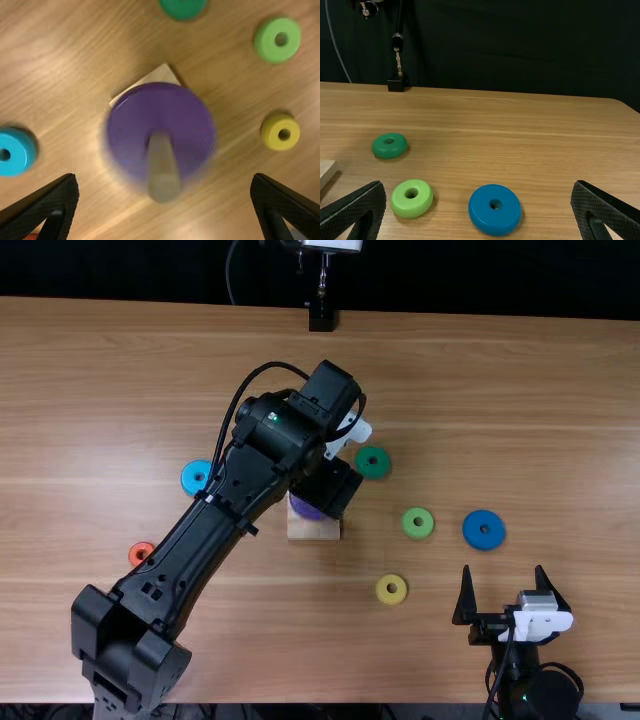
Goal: Build the Hanoi tower: stack the rings onto the peg from bottom to top in this color order: purple, dark blue, light blue, dark green, light green, yellow, orange.
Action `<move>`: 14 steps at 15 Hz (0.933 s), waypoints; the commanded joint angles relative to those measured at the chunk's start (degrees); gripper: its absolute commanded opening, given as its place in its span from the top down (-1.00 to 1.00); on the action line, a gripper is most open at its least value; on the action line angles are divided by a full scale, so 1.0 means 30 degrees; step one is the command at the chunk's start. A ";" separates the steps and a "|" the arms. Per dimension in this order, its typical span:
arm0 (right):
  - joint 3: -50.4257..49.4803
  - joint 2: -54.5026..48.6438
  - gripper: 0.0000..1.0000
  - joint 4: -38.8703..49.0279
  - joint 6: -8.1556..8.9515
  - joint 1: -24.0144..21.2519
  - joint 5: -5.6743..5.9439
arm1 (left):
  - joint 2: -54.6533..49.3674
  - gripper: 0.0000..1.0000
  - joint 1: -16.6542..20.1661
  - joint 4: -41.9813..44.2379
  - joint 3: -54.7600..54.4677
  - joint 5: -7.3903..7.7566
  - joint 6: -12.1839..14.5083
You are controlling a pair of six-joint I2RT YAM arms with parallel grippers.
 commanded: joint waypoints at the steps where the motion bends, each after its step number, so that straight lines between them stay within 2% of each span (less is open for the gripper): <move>1: -0.0126 -0.0135 -1.00 -0.0183 0.0025 -0.0238 0.0233 | -0.0062 -1.00 0.0252 0.0153 -0.0279 0.0280 -0.0113; 6: -0.0126 -0.0135 -1.00 -0.0183 0.0025 -0.0238 0.0233 | -0.0736 -1.00 0.0926 0.0926 0.0747 0.0245 0.0062; 8: -0.0126 -0.0135 -1.00 -0.0183 0.0025 -0.0238 0.0233 | -0.2289 -1.00 0.1306 0.2754 0.0512 0.0280 -0.0008; 10: -0.0126 -0.0135 -1.00 -0.0183 0.0025 -0.0238 0.0233 | -0.3724 -1.00 0.2244 0.4653 -0.0015 0.0280 -0.0008; 12: -0.0126 -0.0135 -1.00 -0.0183 0.0025 -0.0238 0.0233 | -0.5951 -1.00 0.3094 0.6445 -0.2681 0.0209 -0.0008; 14: -0.0126 -0.0135 -1.00 -0.0183 0.0025 -0.0238 0.0233 | -0.8793 -1.00 0.4471 0.9117 -0.6783 0.0104 -0.0043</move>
